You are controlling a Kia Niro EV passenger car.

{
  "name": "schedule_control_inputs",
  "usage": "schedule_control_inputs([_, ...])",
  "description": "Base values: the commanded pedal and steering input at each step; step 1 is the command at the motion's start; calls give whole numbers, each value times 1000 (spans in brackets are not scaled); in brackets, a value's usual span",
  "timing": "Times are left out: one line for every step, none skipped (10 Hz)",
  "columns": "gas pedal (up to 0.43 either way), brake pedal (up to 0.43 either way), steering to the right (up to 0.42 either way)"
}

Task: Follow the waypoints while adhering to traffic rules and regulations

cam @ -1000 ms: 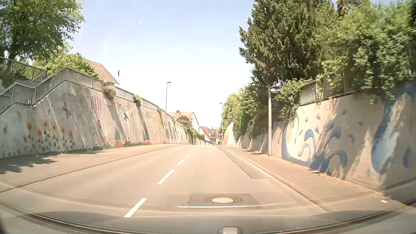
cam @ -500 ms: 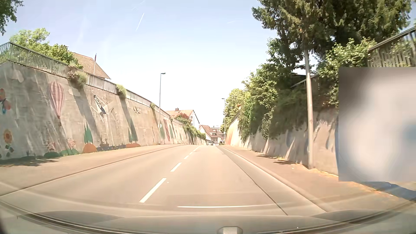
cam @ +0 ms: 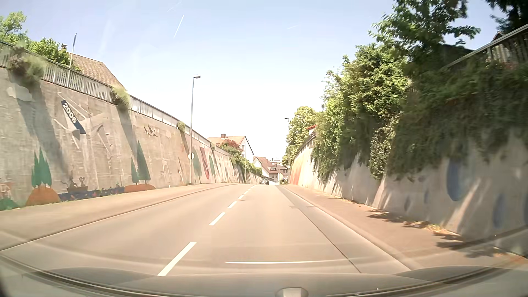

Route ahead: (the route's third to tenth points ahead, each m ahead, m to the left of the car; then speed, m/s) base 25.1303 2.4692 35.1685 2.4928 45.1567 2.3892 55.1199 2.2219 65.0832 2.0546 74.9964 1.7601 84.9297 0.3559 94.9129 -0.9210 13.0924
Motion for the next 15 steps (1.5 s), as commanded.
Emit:
schedule_control_inputs([0,0,-4])
schedule_control_inputs([0,0,-3])
schedule_control_inputs([0,0,-3])
schedule_control_inputs([0,0,-3])
schedule_control_inputs([0,0,-3])
schedule_control_inputs([0,0,-3])
schedule_control_inputs([0,0,-2])
schedule_control_inputs([0,0,-2])
schedule_control_inputs([0,0,-1])
schedule_control_inputs([0,0,0])
schedule_control_inputs([0,0,0])
schedule_control_inputs([0,0,0])
schedule_control_inputs([0,0,3])
schedule_control_inputs([0,0,3])
schedule_control_inputs([0,0,3])
